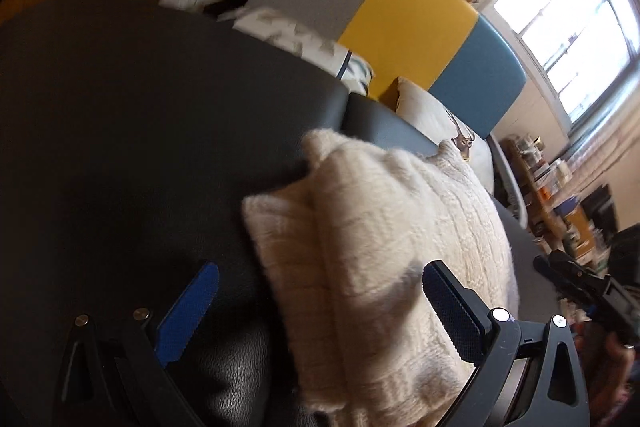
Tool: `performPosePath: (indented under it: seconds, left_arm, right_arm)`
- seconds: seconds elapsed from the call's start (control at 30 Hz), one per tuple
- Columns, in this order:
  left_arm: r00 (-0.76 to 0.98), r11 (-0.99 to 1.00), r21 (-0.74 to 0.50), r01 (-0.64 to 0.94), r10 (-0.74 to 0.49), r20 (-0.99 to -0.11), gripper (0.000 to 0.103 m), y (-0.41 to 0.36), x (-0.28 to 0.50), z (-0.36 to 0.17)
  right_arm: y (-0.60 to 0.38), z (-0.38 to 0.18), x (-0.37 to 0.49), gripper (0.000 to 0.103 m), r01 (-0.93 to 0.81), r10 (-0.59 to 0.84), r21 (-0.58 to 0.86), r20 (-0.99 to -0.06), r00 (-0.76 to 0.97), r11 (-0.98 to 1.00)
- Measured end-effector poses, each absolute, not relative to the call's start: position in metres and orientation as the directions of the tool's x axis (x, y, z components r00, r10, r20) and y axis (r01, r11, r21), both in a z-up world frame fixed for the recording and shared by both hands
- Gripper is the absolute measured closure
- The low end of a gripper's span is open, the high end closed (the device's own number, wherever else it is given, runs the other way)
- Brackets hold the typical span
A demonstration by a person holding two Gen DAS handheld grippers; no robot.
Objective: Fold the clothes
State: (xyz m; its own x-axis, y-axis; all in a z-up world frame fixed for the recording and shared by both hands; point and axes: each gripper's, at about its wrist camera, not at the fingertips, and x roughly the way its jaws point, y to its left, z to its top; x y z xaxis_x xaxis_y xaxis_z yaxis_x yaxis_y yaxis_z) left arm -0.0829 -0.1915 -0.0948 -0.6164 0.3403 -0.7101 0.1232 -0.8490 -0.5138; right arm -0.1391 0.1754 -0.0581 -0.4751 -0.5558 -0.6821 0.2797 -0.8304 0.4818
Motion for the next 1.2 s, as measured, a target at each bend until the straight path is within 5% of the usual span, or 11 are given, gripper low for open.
performPosePath:
  seconds: [0.3, 0.57, 1.2]
  left_arm:
    - [-0.476, -0.785, -0.601, 0.15, 0.476, -0.74, 0.0, -0.196, -0.103, -0.11]
    - [-0.382, -0.817, -0.563, 0.125, 0.484, -0.787, 0.0, -0.183, -0.115, -0.109]
    - [-0.446, -0.777, -0.627, 0.062, 0.54, -0.714, 0.0, -0.179, -0.091, -0.108]
  right_arm:
    - [0.17, -0.105, -0.179, 0.027, 0.224, -0.631, 0.591, -0.71, -0.312, -0.775]
    - [0.172, -0.145, -0.191, 0.004, 0.129, -0.757, 0.752, -0.609, -0.237, -0.646]
    - [0.153, -0.148, -0.177, 0.0, 0.223, -0.801, 0.77, -0.567, -0.191, -0.599]
